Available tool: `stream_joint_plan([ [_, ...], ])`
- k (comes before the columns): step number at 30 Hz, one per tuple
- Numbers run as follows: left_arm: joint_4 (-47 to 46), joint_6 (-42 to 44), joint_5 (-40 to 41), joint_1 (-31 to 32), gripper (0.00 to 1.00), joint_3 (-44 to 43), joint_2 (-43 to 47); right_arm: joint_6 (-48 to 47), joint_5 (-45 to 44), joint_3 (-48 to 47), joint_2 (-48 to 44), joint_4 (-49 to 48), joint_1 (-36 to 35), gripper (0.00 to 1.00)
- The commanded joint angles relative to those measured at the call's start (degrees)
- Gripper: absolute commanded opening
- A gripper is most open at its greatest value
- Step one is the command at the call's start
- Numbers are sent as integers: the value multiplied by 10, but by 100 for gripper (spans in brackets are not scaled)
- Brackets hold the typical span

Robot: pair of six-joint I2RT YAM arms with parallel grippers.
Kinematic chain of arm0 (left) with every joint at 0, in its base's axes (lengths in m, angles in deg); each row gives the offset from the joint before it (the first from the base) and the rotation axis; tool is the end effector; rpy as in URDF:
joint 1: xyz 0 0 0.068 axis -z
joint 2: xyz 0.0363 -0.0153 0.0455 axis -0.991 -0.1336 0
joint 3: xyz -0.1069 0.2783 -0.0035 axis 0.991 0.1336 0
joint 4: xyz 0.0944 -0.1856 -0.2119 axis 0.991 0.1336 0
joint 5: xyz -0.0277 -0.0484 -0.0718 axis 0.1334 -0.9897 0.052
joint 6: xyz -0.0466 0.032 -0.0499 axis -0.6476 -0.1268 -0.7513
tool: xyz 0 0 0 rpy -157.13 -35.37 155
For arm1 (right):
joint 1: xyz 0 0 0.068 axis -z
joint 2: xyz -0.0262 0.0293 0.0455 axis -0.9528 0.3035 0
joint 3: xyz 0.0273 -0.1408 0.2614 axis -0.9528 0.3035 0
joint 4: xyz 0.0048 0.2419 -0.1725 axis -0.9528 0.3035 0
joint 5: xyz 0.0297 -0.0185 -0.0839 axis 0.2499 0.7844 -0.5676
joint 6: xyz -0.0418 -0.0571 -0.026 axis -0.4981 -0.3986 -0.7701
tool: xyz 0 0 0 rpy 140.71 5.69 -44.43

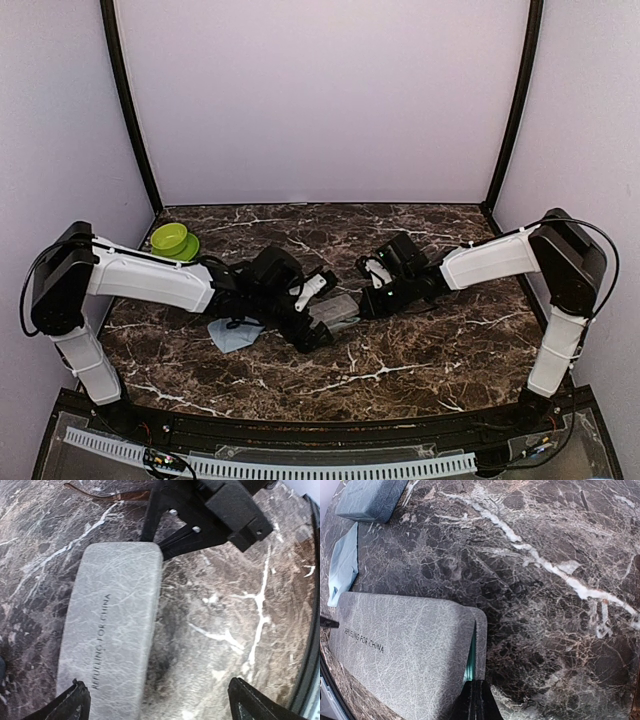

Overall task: Organize the sunglasses
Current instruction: Close the case with sunglasses at the center of the board.

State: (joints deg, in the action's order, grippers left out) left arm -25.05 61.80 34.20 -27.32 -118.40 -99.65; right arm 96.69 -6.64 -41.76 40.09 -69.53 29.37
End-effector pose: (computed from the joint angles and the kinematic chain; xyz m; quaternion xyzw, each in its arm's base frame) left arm 0.2342 -0.3480 0.1687 0.4161 0.8165 -0.2440 0.3172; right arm 0.2894 0.2907 0.1200 -0.1858 0.9245 0.2705 0.1938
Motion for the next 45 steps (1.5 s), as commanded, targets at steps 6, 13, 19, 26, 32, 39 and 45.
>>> stream_joint_plan([
  [6,93,85,70,-2,98,-77,-70,-11,-1,-7,3,0,-8,2],
  [13,100,84,81,-2,91,-108,-105,-14,-1,-5,5,0,-8,3],
  [19,108,85,78,-2,87,-111,-114,-15,0,-5,6,-1,-8,3],
  [26,117,90,104,-2,88,-113,-117,-17,2,-5,8,-1,-8,3],
  [32,113,93,118,-2,79,-113,-117,-20,2,-10,7,6,-9,5],
  [39,116,85,119,3,69,-105,-112,-34,4,-22,0,27,-7,13],
  [45,110,76,118,5,65,-88,-107,-43,22,-16,-16,29,-1,22],
])
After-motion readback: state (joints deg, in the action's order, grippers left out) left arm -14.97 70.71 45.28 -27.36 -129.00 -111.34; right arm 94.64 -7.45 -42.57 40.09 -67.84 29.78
